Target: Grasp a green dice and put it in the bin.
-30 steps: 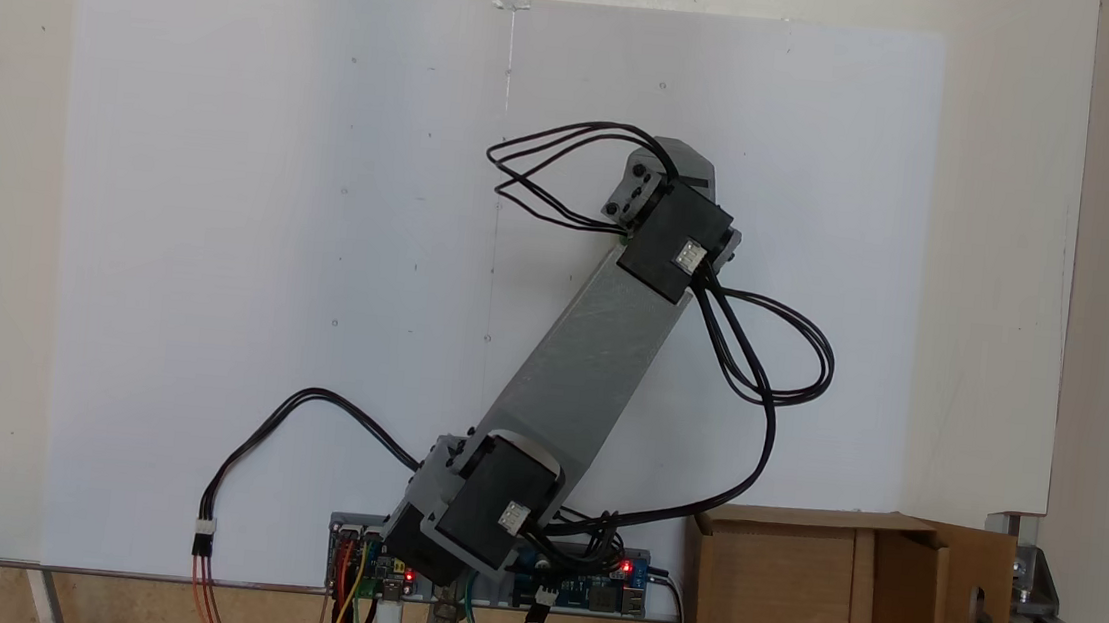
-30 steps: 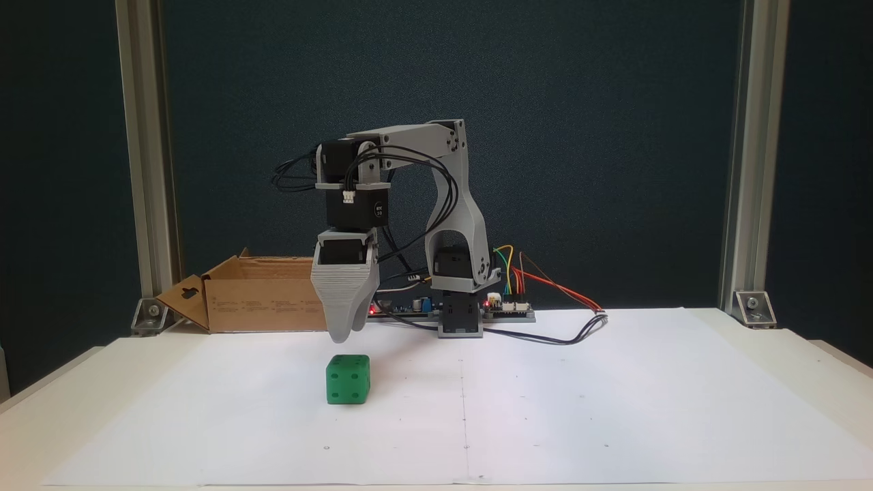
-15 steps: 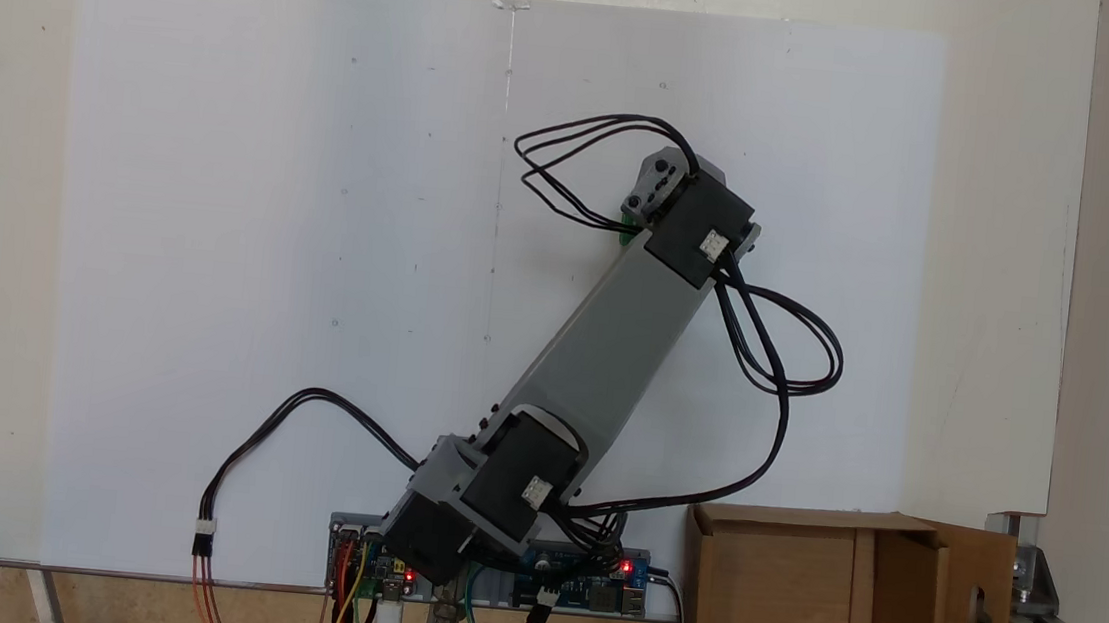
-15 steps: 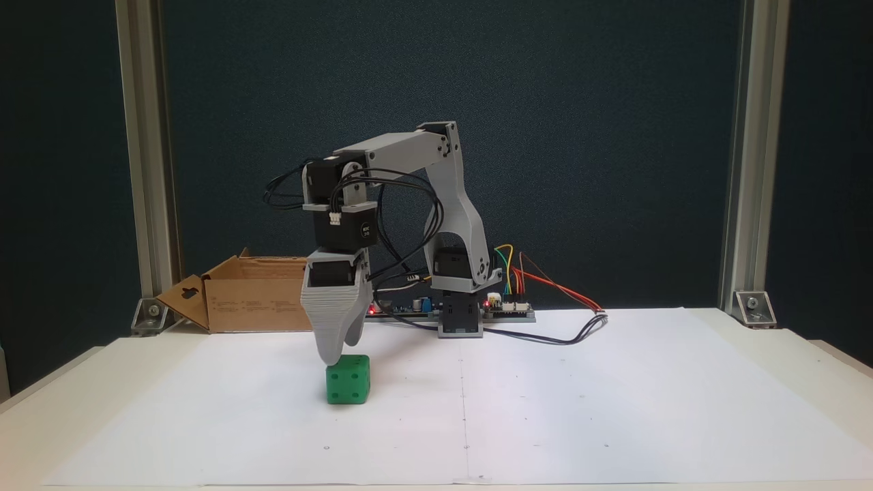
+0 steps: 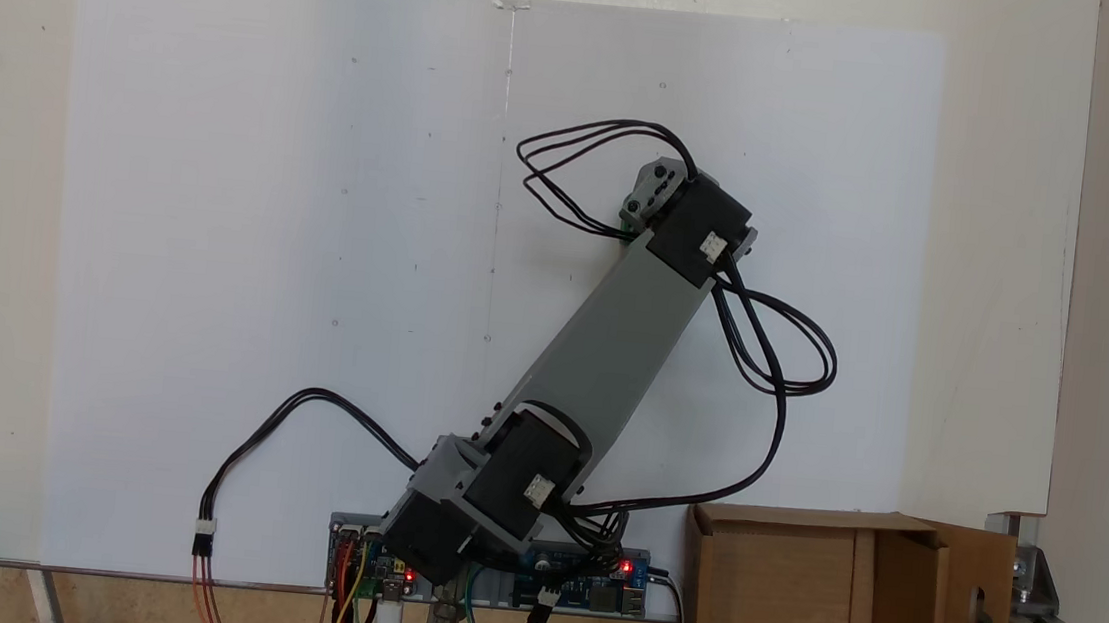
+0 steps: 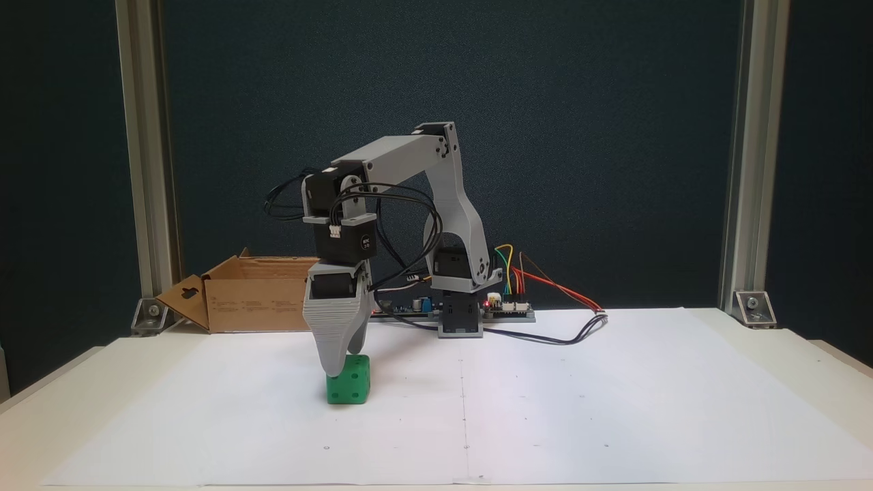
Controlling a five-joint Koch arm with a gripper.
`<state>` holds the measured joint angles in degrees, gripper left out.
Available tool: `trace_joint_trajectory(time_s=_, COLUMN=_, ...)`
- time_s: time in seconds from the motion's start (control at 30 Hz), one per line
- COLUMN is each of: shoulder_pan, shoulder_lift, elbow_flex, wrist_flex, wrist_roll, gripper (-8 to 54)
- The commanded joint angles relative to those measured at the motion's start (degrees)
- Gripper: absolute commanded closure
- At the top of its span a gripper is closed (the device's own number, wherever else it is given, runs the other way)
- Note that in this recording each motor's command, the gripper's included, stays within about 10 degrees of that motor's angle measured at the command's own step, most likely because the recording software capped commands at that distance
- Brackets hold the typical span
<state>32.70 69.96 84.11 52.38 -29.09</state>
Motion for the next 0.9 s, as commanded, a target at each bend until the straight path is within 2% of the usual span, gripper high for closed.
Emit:
trace_joint_trajectory(time_s=0.0, shoulder_pan=0.0, shoulder_lift=0.6, elbow_flex=-0.8, wrist_flex=-0.3, wrist_roll=-4.4, gripper=1.8)
trace_joint_trajectory(time_s=0.87, shoulder_pan=-0.1, shoulder_lift=-1.7, elbow_flex=4.7, wrist_flex=-9.5, wrist_roll=-4.3, gripper=2.5)
